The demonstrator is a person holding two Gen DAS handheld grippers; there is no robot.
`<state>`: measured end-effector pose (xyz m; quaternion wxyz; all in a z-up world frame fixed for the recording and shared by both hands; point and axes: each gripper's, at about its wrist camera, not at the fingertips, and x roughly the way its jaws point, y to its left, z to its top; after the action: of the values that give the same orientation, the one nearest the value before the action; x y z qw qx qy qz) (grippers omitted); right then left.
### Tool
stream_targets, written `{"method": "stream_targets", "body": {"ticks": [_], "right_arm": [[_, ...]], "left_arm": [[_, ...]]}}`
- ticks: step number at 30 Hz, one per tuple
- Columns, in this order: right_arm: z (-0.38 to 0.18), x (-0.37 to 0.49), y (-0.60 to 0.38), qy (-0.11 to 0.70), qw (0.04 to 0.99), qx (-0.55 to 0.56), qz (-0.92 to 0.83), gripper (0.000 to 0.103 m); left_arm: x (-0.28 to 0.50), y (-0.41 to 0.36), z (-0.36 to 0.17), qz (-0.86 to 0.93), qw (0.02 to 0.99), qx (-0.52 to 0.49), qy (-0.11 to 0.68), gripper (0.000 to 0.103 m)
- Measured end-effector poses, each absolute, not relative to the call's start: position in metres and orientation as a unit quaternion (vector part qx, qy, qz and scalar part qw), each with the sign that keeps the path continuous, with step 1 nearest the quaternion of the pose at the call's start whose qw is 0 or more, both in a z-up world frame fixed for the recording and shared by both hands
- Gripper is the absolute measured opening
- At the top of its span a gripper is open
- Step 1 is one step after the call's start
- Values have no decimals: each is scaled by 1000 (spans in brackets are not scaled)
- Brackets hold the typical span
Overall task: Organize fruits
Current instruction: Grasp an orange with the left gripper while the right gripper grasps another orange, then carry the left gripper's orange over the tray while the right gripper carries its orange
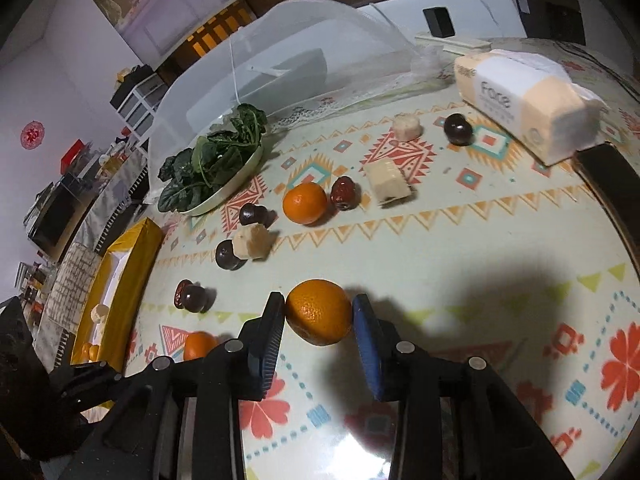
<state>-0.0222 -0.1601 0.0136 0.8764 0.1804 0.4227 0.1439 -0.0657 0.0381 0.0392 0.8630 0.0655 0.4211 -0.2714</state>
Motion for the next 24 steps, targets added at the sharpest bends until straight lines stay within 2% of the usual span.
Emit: {"method": "stream_targets", "body": {"ticks": [2,6,8,10,14,18,21,24], "right_arm": [[12,-22,-160,422,876,183,143,38],[7,-21,-160,424,874,187,145,38],[6,-22,-160,424,874,187,145,38],[5,-23,-162,424,874,188,145,38],[2,-22,-164,424,873,193,143,38],[2,-22,-163,422,875,189,142,38],[2,-22,-163,421,876,189,142,38],[3,-22,-162,421,876,187,139,38]], "left_arm": [[-64,37,36,-265,864,65,423,24],[-55,28,28,-268,862,63,426,27],[-51,21,25,-273,861,63,424,33],[-47,15,25,-270,865,64,418,50],[-34,8,29,-263,871,51,412,56],[-22,1,26,-251,872,53,416,57],[-18,-1,18,-241,869,52,428,32],[-19,4,17,-240,868,34,433,32]]}}
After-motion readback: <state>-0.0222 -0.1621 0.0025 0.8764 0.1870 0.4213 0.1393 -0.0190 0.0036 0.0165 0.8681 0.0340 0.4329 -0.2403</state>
